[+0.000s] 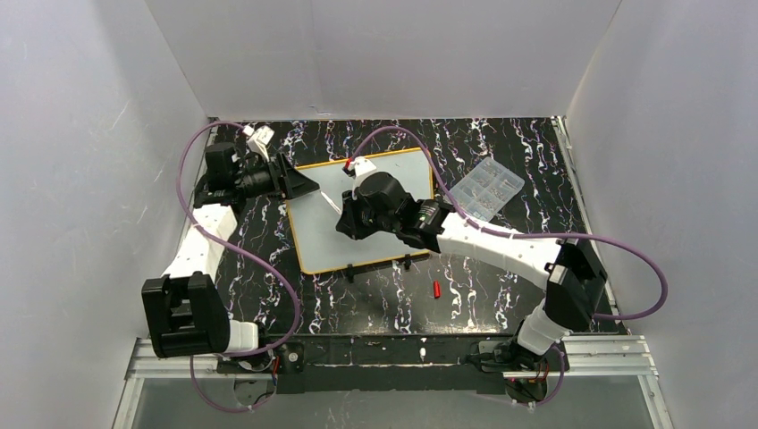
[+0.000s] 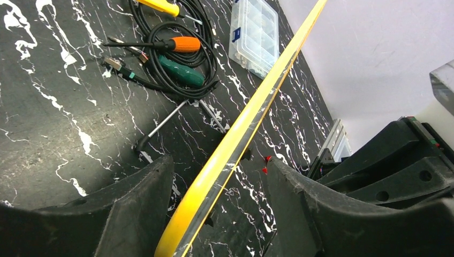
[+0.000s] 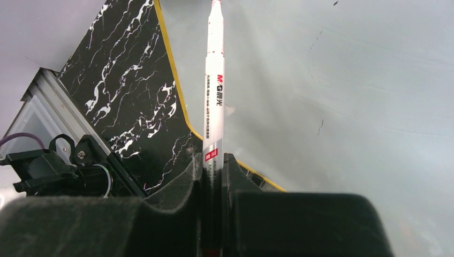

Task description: Write a sentence on the whiteboard

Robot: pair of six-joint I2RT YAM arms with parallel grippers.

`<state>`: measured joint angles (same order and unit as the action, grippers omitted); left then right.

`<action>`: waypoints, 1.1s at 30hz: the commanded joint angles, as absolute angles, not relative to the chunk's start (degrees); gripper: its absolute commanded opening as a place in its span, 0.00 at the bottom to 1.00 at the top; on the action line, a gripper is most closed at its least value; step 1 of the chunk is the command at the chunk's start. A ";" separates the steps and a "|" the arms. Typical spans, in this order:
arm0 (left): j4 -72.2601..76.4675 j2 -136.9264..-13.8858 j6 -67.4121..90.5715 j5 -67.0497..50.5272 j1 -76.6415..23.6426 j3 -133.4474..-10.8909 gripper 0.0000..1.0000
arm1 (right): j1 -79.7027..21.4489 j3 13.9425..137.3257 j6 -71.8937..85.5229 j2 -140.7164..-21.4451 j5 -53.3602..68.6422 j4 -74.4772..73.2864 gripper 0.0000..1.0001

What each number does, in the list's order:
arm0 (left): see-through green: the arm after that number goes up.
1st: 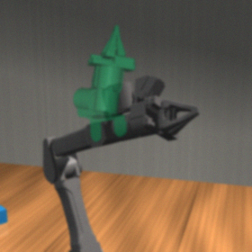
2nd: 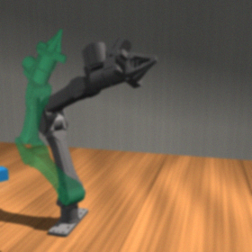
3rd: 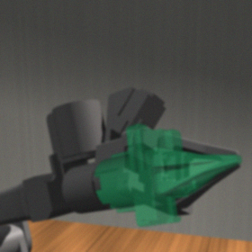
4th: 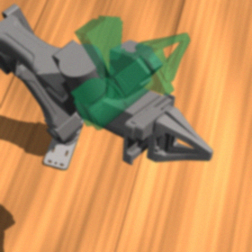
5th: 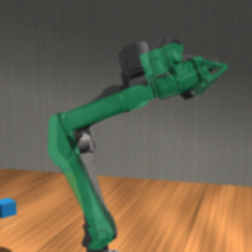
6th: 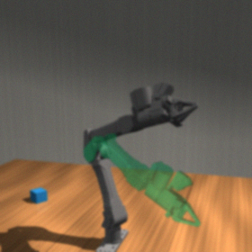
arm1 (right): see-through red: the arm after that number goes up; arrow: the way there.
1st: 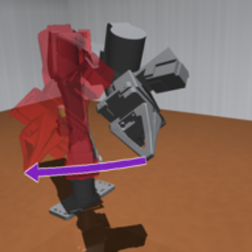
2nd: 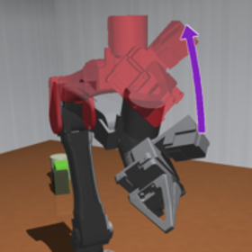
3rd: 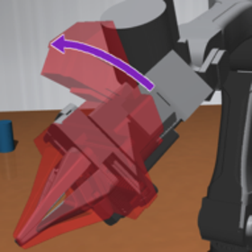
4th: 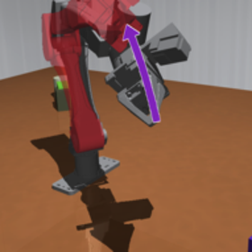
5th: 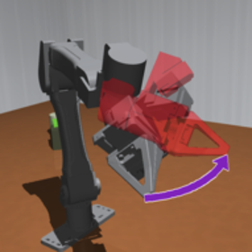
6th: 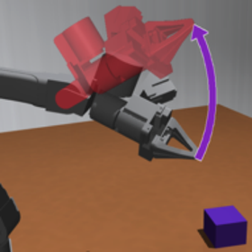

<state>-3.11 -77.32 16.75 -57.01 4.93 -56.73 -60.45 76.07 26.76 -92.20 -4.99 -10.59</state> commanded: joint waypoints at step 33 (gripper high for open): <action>2.92 -75.60 18.91 -52.67 -7.42 -54.11 0.62 | -61.42 66.56 28.72 -74.59 -18.76 -13.62 0.01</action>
